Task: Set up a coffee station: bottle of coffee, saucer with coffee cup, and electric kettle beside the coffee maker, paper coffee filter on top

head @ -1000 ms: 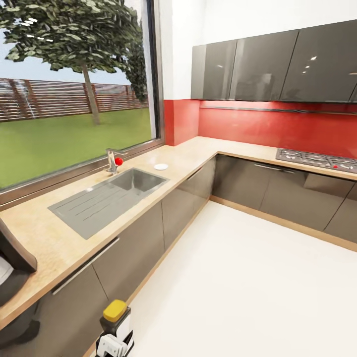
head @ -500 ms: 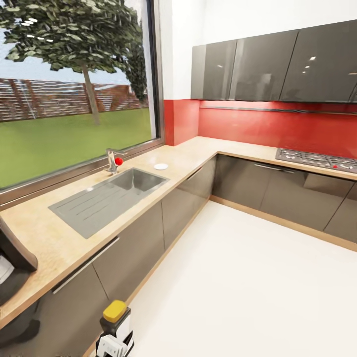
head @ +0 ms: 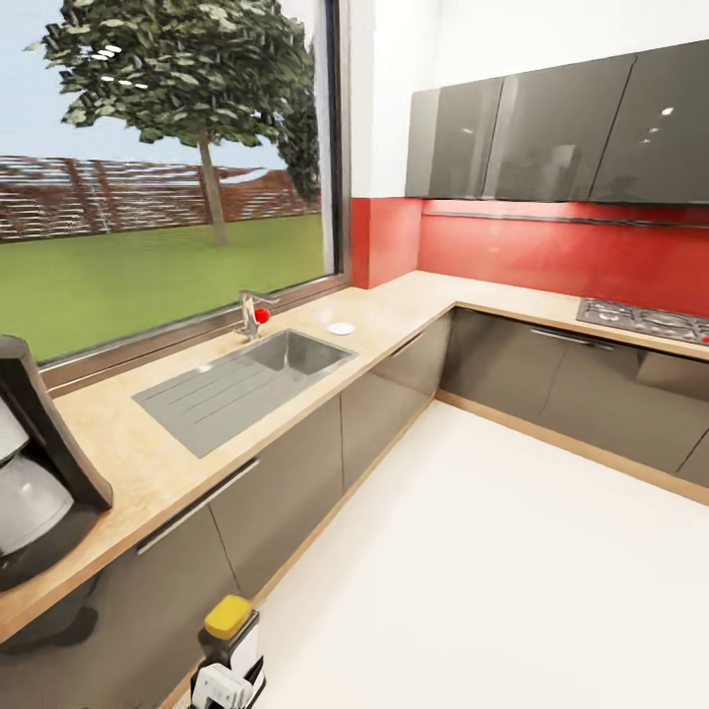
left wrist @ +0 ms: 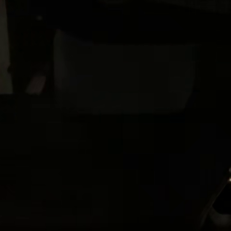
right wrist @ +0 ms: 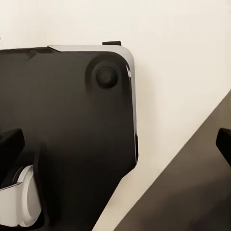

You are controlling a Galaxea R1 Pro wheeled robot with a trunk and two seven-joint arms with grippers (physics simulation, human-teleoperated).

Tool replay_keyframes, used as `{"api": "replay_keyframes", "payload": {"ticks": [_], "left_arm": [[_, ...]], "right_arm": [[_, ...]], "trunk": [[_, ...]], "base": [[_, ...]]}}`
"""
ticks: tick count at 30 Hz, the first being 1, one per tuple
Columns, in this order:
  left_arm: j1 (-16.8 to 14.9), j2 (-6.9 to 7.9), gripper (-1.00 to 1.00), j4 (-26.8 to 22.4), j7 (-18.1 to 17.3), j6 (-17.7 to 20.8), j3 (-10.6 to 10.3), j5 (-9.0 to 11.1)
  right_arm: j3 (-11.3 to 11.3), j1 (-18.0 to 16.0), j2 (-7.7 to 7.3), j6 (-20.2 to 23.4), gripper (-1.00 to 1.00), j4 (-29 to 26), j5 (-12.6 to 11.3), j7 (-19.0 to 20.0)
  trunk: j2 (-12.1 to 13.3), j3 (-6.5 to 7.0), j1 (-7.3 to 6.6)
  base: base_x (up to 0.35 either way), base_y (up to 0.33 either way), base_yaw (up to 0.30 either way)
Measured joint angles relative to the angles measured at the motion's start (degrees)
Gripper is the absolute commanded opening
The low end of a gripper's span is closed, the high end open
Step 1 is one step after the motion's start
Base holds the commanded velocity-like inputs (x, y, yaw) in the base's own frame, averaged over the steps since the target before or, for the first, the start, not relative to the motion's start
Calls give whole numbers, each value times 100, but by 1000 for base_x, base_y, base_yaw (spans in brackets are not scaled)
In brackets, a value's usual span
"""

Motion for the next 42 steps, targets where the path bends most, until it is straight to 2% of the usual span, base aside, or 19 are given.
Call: {"api": "replay_keyframes", "payload": {"ticks": [4,6,7,8,9,10,11,12,16,18,20,23,25,27,30,38,42], "left_arm": [[-2,-44,-100,-278,-24,5,-36,24],[-7,-113,-100,-733,-41,21,-205,41],[-2,-221,-100,-1296,-43,213,-638,1],[-62,-268,-100,-1672,-40,452,-1148,68],[-13,-289,-100,-1870,-41,711,-1219,30],[-10,-315,-100,-2455,-47,1495,-1721,243],[-43,-301,-100,-3098,-41,2032,-2291,661],[-64,-282,-100,-3599,-33,2802,-2762,962],[-81,-281,-100,-4309,-21,3722,-3186,1047],[-102,-292,-100,-4539,-33,4024,-3267,1075],[-250,-302,-100,-4804,-29,4451,-3331,1201],[-598,-288,-100,-4917,-18,4902,-3341,1294],[-763,-283,-100,-4937,-8,5048,-3335,1304],[-1064,-281,-100,-4956,2,5229,-3322,1332],[-1506,-282,-100,-4963,8,5694,-3319,1333],[-2147,-209,-100,-4958,116,6076,-3232,1261],[-2422,-185,-100,-4958,176,6423,-3187,1270]], "right_arm": [[0,0,-2,0,100,1,1,0],[0,0,-3,0,100,1,2,-1],[1,1,-3,1,100,-1,-1,-6],[0,0,-3,0,100,-1,-1,-7],[0,0,-3,0,100,-3,0,-8],[1,1,-2,0,100,-6,0,-8],[0,0,-3,0,100,-7,-2,-9],[0,0,-2,0,100,-7,-3,-9],[4,0,2,0,100,-7,2,-5],[10,0,4,0,100,-7,5,-5],[20,0,5,0,100,-7,10,-2],[26,0,6,-3,100,-7,17,0],[29,0,6,-6,100,-7,18,0],[31,0,6,-8,100,-7,20,0],[32,0,6,-9,100,-7,20,0],[35,0,6,-10,100,-15,20,22],[38,0,6,-10,100,-15,20,24]], "trunk": [[0,1,0],[-1,1,0],[2,0,1],[-2,2,-1],[0,0,0],[2,0,1],[-2,1,0],[-2,2,0],[0,1,0],[0,0,0],[0,1,0],[0,1,0],[0,1,0],[0,1,0],[0,1,0],[0,0,0],[0,0,0]], "base": [[-1,0,29],[0,0,3],[0,0,0],[0,0,0],[0,0,0],[0,0,0],[0,0,0],[0,0,0],[0,0,0],[0,0,0],[0,0,0],[0,0,0],[0,0,0],[0,0,0],[0,0,0],[0,0,0],[0,0,0]]}}
